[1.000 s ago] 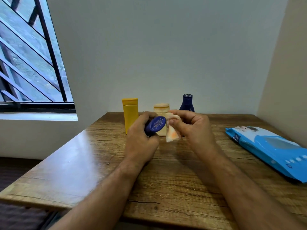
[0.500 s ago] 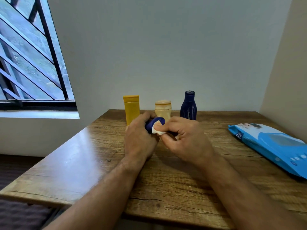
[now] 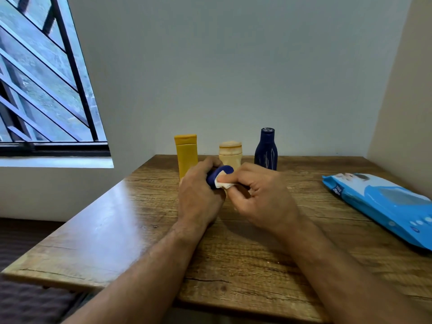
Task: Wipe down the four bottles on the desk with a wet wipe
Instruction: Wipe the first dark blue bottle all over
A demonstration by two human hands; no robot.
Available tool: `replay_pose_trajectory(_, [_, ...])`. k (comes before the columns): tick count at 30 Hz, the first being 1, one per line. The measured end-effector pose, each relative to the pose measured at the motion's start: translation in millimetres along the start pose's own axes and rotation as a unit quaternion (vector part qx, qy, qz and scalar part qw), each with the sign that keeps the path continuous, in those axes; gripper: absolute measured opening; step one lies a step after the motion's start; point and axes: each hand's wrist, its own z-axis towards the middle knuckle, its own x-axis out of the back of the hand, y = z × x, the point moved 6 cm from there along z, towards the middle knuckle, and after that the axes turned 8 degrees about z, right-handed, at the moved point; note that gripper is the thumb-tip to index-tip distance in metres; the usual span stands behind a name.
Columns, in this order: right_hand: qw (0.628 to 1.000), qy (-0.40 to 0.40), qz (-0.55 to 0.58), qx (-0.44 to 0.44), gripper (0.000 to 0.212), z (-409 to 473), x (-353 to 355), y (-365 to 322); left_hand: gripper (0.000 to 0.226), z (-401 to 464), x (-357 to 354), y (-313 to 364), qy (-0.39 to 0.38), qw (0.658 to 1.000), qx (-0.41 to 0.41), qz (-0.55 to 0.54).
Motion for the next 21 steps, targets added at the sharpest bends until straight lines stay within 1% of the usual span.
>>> replay_pose_trajectory(2, [1.0, 0.005, -0.012, 0.024, 0.021, 0, -2, -4, 0.02, 0, 0, 0, -0.004, 1.0, -0.003, -0.003])
replay_pose_trajectory(4, [0.999, 0.012, -0.031, 0.024, 0.022, 1, -1, -2, 0.026, 1, -1, 0, -0.013, 1.0, 0.006, 0.003])
replay_pose_trajectory(7, [0.996, 0.065, -0.02, -0.051, 0.02, 3, 9, 12, 0.042, 2, -4, 4, -0.016, 0.999, -0.009, 0.042])
replay_pose_trajectory(9, [0.993, 0.091, -0.018, -0.08, 0.018, 4, 14, 19, 0.043, 1, -3, 7, -0.005, 0.999, -0.017, 0.049])
replay_pose_trajectory(11, [0.995, 0.077, -0.01, -0.064, 0.019, 4, 13, 16, 0.041, 1, -3, 7, -0.005, 0.999, -0.016, 0.05])
replay_pose_trajectory(15, [1.0, -0.01, 0.0, 0.007, 0.025, 0, 0, -1, 0.023, 1, -3, 7, -0.01, 0.995, -0.036, 0.091])
replay_pose_trajectory(17, [0.999, -0.021, -0.008, 0.024, 0.025, 1, 0, -3, 0.017, 2, -3, 10, -0.011, 0.994, -0.051, 0.099])
replay_pose_trajectory(19, [0.999, -0.02, -0.017, 0.039, 0.024, 2, 1, -4, 0.021, 2, -4, 13, -0.015, 0.993, -0.06, 0.105])
replay_pose_trajectory(21, [0.999, -0.01, -0.018, 0.047, 0.024, 1, 3, -5, 0.02, 2, -5, 13, -0.014, 0.993, -0.058, 0.103])
